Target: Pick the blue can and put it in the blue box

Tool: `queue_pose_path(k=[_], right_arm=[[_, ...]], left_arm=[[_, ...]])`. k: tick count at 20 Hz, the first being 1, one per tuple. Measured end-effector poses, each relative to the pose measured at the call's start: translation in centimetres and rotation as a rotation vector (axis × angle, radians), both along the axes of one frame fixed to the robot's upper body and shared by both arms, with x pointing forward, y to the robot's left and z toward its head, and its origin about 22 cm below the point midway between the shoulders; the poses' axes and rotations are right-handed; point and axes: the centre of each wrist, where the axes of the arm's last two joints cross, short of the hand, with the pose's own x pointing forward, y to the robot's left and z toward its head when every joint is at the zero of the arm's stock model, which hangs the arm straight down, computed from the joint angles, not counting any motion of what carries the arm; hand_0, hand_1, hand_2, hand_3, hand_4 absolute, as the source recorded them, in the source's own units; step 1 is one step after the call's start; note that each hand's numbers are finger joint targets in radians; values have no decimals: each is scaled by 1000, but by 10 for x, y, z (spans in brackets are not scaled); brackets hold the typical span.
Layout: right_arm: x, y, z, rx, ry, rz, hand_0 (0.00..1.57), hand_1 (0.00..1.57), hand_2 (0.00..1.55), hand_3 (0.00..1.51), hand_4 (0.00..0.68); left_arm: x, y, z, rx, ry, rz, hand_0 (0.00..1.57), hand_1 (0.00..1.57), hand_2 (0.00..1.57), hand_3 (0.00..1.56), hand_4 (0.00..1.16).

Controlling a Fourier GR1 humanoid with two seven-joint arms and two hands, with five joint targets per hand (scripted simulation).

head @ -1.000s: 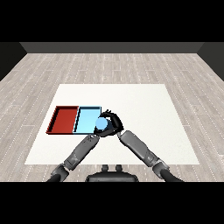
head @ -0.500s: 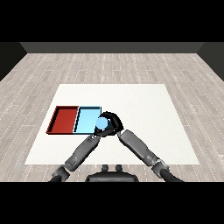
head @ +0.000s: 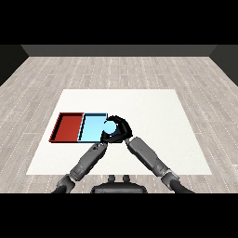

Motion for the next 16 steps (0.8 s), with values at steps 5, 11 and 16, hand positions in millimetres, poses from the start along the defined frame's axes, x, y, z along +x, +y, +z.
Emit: queue_pose_path(k=[5,11,16], right_arm=[[-6,0,2,5,19,-4,0,0,0,0,0],[-15,-4,2,16,20,-4,0,0,0,0,0],[-9,-19,5,46,35,-17,0,0,0,0,0]], left_arm=[[1,0,-2,-13,11,-2,1571,1571,1520,1454,1121],[-6,4,-4,-1,17,7,1571,1571,1571,1498,1137],[2,3,-6,20,8,12,1571,1571,1571,1510,1133]])
